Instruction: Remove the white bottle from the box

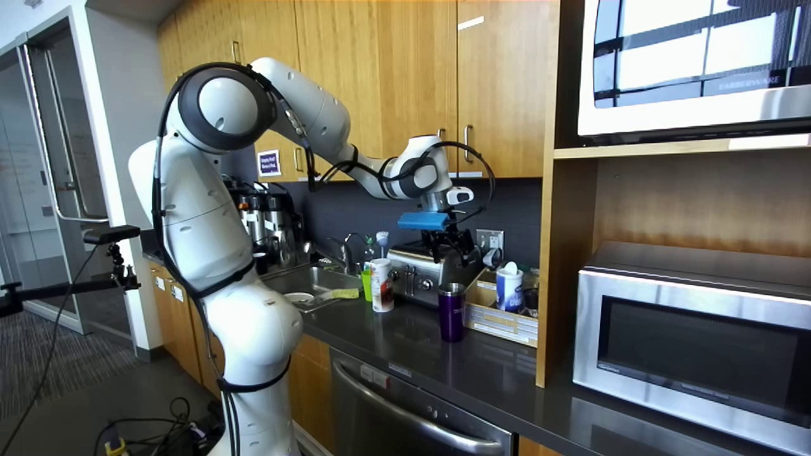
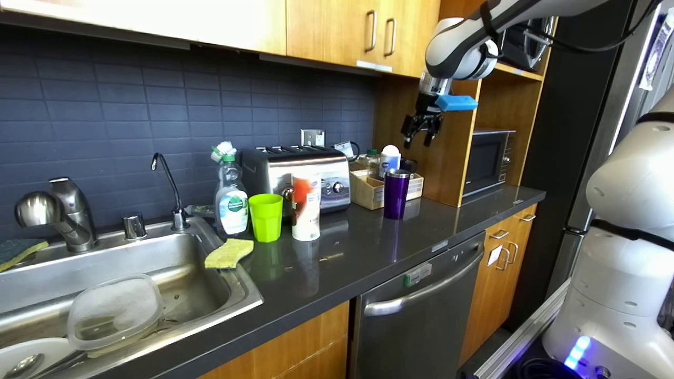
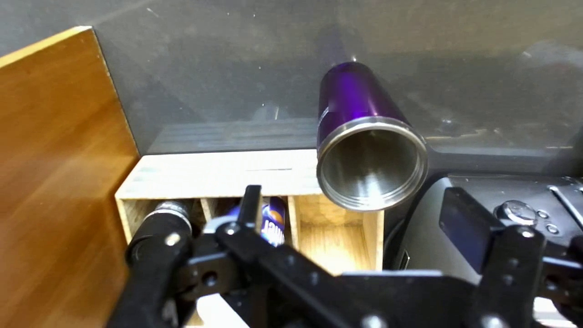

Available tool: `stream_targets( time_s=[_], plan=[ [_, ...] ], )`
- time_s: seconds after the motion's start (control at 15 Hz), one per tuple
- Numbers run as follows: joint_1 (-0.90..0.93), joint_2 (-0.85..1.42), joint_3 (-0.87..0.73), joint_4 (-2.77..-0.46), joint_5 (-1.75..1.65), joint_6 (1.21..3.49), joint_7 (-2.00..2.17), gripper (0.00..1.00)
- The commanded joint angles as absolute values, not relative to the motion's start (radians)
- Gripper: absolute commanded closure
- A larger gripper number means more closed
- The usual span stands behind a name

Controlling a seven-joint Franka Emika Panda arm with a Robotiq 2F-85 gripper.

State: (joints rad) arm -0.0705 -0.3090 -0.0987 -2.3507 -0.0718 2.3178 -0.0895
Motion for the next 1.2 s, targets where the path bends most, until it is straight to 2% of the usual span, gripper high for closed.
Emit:
stream_targets(
  time_s=[0.0, 1.13],
  plan=[
    [-0.086, -0.243, -0.118, -2.291, -0.078, 2.359, -0.130, 0.00],
    [-0.084, -0.095, -0.155, -2.260, 0.052, 2.622, -0.282, 0.00]
  ],
)
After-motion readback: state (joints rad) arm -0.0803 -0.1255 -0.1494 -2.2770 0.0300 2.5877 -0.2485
